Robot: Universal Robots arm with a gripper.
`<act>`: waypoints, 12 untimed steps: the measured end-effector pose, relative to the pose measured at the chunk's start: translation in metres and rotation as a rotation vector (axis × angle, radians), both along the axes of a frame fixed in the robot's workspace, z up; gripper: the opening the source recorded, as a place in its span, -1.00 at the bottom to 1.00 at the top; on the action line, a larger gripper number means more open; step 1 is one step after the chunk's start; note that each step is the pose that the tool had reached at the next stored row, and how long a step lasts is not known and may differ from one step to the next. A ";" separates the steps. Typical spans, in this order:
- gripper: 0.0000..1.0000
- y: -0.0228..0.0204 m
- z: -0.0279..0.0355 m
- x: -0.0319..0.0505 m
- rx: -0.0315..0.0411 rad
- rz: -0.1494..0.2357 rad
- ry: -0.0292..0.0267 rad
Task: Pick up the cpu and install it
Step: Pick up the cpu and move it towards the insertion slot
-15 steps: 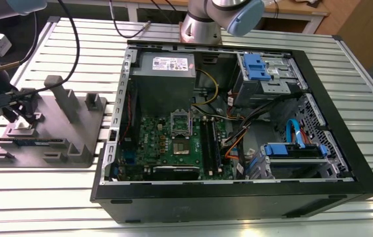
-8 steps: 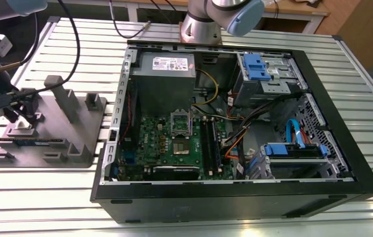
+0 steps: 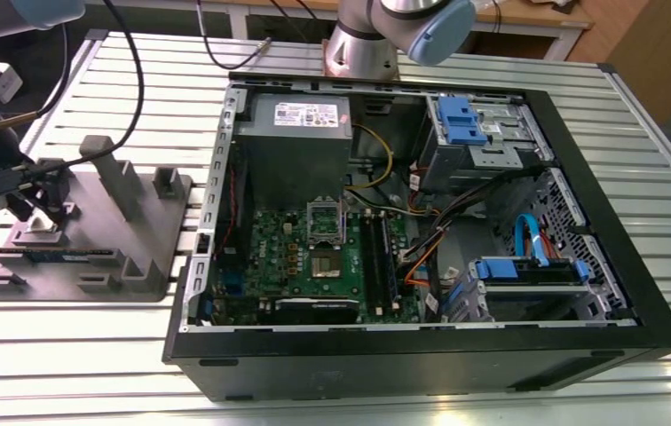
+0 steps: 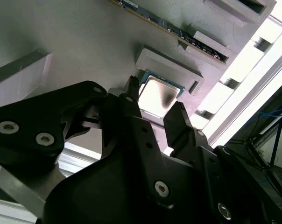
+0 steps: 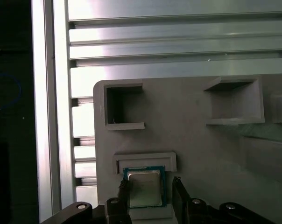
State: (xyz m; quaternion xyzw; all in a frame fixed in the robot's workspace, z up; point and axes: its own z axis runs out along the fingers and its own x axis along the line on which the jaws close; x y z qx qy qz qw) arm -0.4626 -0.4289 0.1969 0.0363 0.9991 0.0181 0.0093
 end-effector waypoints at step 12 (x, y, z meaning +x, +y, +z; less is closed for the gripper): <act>0.12 0.0006 -0.0035 -0.0016 -0.0003 0.001 -0.0085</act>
